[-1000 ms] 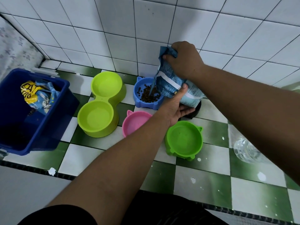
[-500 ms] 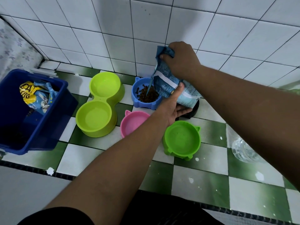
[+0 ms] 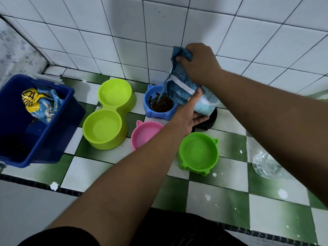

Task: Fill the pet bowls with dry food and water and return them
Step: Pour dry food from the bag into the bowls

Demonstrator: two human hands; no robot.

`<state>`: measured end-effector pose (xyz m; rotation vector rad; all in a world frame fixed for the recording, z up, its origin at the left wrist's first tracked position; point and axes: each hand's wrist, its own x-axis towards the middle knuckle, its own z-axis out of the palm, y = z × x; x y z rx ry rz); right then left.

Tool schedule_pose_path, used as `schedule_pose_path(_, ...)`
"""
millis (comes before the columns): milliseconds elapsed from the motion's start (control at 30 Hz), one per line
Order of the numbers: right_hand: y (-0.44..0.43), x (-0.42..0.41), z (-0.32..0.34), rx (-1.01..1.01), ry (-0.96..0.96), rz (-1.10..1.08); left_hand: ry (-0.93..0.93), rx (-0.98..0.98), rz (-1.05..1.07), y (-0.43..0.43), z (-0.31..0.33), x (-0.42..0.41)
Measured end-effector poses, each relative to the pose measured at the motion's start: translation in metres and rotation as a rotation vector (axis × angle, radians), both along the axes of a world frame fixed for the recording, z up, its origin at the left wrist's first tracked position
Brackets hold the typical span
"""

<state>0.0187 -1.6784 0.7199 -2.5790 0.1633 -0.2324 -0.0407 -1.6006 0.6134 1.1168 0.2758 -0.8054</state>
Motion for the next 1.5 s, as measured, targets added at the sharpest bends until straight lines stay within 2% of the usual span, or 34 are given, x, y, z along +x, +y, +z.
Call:
schedule_pose_path(133, -0.011, -0.009, 0.006, 0.071, -0.046, -0.090, -0.032, 0.028, -0.045, -0.003, 0.007, -0.002)
schedule_pose_path(533, -0.039, -0.051, 0.016, 0.238, -0.209, -0.145, -0.119, 0.069, -0.056, -0.014, 0.014, -0.007)
schedule_pose_path(700, -0.060, -0.072, 0.025, 0.170, -0.204, -0.205, -0.102, 0.025, -0.124, -0.039, 0.021, -0.025)
schedule_pose_path(933, -0.080, -0.088, 0.017, 0.091, -0.085, -0.260, 0.052, -0.073, -0.208, -0.070, 0.017, -0.057)
schedule_pose_path(1167, -0.081, -0.083, -0.001, -0.054, 0.072, -0.226, 0.211, -0.200, -0.223, -0.083, 0.001, -0.071)
schedule_pose_path(1500, -0.081, -0.074, -0.008, -0.148, 0.124, -0.172, 0.262, -0.226, -0.205, -0.093, -0.002, -0.071)
